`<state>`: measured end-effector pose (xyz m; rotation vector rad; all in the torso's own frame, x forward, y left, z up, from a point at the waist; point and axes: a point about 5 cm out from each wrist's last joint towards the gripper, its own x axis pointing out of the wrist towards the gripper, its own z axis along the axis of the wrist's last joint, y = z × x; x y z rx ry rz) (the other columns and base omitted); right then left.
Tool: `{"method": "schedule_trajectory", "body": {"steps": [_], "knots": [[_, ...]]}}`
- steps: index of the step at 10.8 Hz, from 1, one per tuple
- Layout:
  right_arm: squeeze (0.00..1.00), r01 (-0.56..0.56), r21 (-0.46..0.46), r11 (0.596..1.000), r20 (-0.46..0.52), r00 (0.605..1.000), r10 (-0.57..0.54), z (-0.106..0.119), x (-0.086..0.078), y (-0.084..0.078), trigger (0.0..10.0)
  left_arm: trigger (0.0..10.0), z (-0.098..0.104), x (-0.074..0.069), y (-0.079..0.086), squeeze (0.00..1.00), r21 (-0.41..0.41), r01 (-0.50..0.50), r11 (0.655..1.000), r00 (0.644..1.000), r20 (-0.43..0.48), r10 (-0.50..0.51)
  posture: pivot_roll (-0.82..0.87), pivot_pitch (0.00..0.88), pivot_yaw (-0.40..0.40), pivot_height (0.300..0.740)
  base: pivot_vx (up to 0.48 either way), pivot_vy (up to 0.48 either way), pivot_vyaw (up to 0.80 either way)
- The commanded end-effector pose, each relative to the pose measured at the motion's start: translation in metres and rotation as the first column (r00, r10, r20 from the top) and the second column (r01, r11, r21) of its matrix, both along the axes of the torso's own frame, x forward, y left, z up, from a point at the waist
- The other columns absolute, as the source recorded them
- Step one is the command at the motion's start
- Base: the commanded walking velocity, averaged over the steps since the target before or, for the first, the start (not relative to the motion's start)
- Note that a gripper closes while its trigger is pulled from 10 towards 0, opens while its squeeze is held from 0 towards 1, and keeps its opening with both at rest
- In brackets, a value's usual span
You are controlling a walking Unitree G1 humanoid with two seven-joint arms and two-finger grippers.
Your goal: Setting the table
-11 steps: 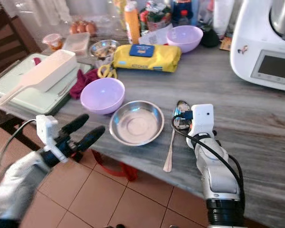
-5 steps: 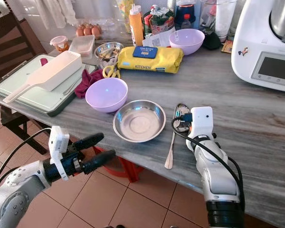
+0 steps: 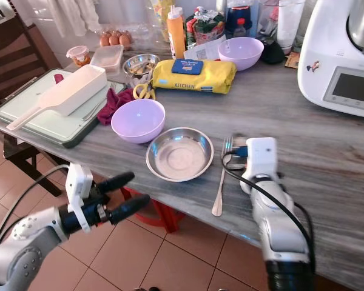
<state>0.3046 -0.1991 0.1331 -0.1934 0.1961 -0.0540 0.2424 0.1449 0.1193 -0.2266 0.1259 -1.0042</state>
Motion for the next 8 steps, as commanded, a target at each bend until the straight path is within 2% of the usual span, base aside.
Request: {"method": "schedule_trajectory", "body": {"steps": [1,3,4,5,6,7,8], "knots": [[0.00,0.030,-0.105,0.994,-0.014,0.999,-0.032,-0.001,-0.006,-0.003,0.0,10.0,-0.003,0.000,0.003,0.00,0.021,-0.009,1.000,1.000,0.002,0.009,-0.08,0.095,0.151,0.740,0.000,0.000,0.00],[0.00,-0.005,-0.265,0.964,0.033,0.999,0.014,0.009,-0.012,0.007,0.0,10.0,-0.007,0.000,-0.001,0.00,0.019,0.002,1.000,1.000,-0.002,-0.002,-0.09,0.094,0.152,0.740,0.000,0.000,0.00],[0.00,-0.032,-0.362,0.932,0.020,0.999,0.042,0.009,-0.015,0.011,0.0,10.0,-0.006,0.000,-0.002,0.00,0.018,0.008,1.000,1.000,-0.001,-0.007,-0.10,0.096,0.151,0.740,0.000,0.000,0.00],[0.00,-0.107,-0.580,0.807,-0.011,0.992,0.124,0.011,-0.019,0.015,0.0,10.0,-0.006,0.001,-0.004,0.00,0.014,0.011,1.000,1.000,0.002,-0.011,-0.11,0.096,0.150,0.740,0.000,0.000,0.00],[0.00,-0.166,-0.704,0.690,-0.045,0.981,0.190,0.011,-0.022,0.019,0.0,10.0,-0.006,0.002,-0.006,0.00,0.012,0.012,1.000,1.000,0.004,-0.012,-0.11,0.096,0.150,0.740,0.000,0.000,0.00],[0.00,-0.264,-0.763,0.590,-0.149,0.960,0.237,0.003,-0.026,0.022,0.0,10.0,-0.003,0.002,-0.011,0.00,0.002,0.026,1.000,1.000,0.011,-0.026,-0.12,0.095,0.147,0.740,0.000,0.000,0.00],[0.00,-0.321,-0.778,0.540,-0.218,0.944,0.248,-0.002,-0.030,0.022,0.0,10.0,0.001,0.003,-0.014,0.00,-0.009,0.036,0.999,0.999,0.022,-0.036,-0.12,0.096,0.145,0.740,0.000,0.000,0.00]]}}
